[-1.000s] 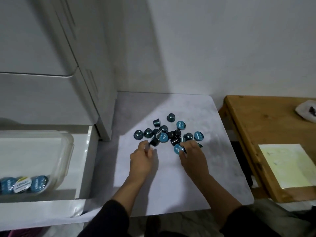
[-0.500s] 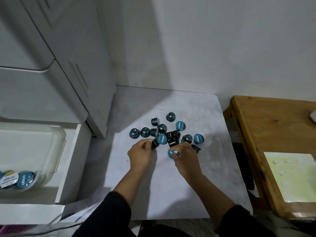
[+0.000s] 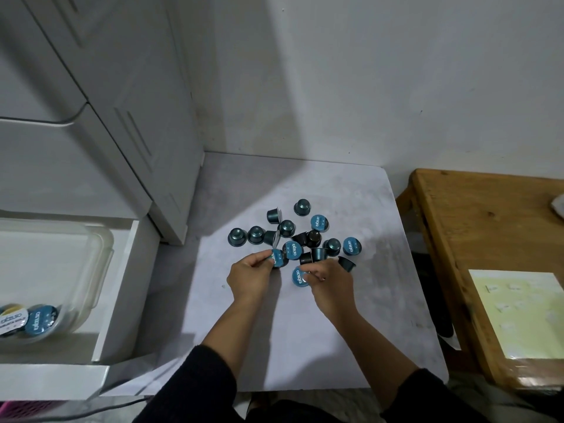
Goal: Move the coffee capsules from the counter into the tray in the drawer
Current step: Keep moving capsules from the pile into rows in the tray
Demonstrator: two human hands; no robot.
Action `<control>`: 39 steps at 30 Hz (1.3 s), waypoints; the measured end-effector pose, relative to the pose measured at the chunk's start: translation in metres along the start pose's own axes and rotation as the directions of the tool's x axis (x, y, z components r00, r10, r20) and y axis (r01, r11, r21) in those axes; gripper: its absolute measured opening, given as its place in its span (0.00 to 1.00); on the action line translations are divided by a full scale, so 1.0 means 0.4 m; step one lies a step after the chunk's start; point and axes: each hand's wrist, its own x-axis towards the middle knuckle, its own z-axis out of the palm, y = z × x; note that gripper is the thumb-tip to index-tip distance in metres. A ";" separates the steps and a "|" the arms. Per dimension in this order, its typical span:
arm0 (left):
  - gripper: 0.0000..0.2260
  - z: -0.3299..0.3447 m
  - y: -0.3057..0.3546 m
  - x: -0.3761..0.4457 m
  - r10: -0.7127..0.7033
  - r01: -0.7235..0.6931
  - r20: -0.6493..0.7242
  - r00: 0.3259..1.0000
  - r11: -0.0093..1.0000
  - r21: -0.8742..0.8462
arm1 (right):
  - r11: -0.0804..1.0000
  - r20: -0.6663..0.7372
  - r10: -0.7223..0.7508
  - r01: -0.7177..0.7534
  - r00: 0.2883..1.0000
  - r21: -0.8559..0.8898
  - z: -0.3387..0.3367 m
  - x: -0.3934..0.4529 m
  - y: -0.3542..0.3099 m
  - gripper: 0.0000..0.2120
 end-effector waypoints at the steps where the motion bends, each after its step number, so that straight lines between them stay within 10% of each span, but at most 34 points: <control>1: 0.07 -0.001 -0.003 0.000 -0.003 0.003 0.001 1.000 1.000 -0.008 | 1.000 0.015 0.017 -0.017 1.000 0.017 -0.003 -0.002 -0.003 0.06; 14: 0.15 -0.189 0.134 -0.068 0.330 -0.324 0.160 0.930 0.944 -0.063 | 0.723 0.062 0.112 -0.124 0.992 0.680 -0.128 -0.015 -0.180 0.09; 29: 0.17 -0.925 0.301 0.080 0.407 -0.575 0.455 0.792 0.747 0.334 | 0.785 0.297 -0.320 0.076 0.900 0.615 0.059 -0.085 -0.700 0.11; 39: 0.15 -1.206 0.206 0.373 0.155 -0.621 0.642 0.750 0.499 0.605 | 0.901 0.443 -0.135 -0.077 0.886 0.428 0.422 -0.027 -0.945 0.12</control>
